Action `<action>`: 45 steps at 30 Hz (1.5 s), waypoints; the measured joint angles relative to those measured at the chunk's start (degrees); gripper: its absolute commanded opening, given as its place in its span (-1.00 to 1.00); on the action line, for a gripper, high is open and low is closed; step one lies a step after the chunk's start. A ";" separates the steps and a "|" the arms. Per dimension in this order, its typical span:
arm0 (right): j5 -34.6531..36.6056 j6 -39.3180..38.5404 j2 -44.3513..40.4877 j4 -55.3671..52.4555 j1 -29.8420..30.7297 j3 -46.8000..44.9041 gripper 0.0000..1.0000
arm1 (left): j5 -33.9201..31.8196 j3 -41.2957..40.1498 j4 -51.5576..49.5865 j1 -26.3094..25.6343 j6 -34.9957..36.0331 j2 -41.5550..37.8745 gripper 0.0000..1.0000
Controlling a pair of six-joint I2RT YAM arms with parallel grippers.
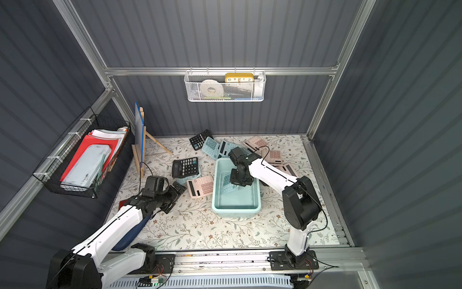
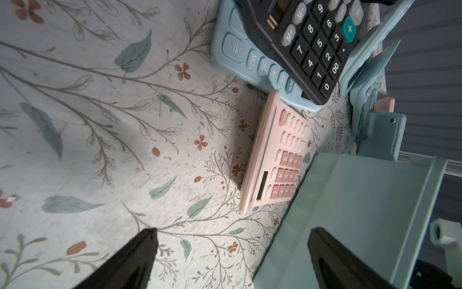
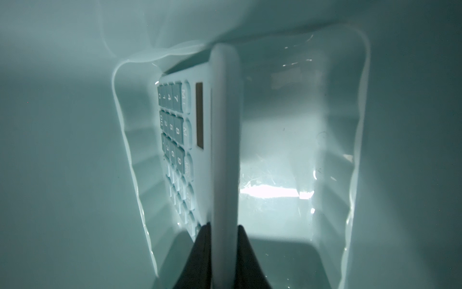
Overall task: Put the calculator in the storage box
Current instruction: Store the storage box at the center of the board, then place the calculator in the storage box.
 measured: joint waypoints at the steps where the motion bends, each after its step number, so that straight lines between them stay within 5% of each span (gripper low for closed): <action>1: -0.04 0.02 0.00 0.11 0.00 0.00 -1.00 | -0.22 0.00 0.22 0.00 0.00 0.00 0.99; 29: 3.56 2.23 0.50 3.74 5.66 1.03 -1.00 | -9.35 0.09 -1.51 0.00 -0.26 -2.97 0.99; 45: 5.20 1.62 0.50 3.87 5.79 0.94 -1.00 | -8.37 1.55 -1.25 -1.18 -0.83 -2.64 0.99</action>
